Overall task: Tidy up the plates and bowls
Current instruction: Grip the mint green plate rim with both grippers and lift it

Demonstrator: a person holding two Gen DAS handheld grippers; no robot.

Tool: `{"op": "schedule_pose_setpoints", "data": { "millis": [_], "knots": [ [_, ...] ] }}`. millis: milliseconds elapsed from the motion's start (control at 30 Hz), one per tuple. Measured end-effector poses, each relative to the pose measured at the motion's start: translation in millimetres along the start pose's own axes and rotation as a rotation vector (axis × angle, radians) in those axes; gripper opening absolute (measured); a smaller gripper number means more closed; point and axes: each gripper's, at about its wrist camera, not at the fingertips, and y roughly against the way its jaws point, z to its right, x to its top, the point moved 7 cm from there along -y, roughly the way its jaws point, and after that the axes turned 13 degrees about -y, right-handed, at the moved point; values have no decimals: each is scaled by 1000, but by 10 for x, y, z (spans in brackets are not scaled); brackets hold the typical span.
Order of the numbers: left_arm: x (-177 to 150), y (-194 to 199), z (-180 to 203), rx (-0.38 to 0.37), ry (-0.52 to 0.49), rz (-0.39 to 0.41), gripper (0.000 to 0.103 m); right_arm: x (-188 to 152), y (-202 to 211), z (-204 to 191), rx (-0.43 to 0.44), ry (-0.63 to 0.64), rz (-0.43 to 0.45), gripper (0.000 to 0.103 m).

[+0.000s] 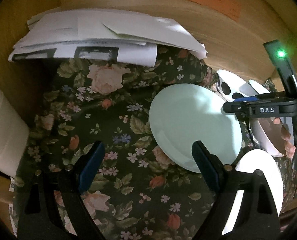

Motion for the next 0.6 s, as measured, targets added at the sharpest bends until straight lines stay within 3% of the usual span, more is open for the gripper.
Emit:
{"op": "schedule_pose_setpoints", "data": {
  "millis": [167, 367, 467, 600],
  "knots": [
    [-5, -80, 6, -16, -2, -2, 88, -14, -149, 39, -13, -5, -62, 44],
    [-5, -174, -18, -37, 5, -17, 76, -45, -216, -29, -39, 9, -64, 46],
    [-34, -225, -44, -52, 13, -37, 71, -87, -177, -78, -16, 9, -68, 39],
    [-101, -285, -125, -56, 36, -71, 61, -189, -104, -196, 42, 7, -79, 37]
  ]
}}
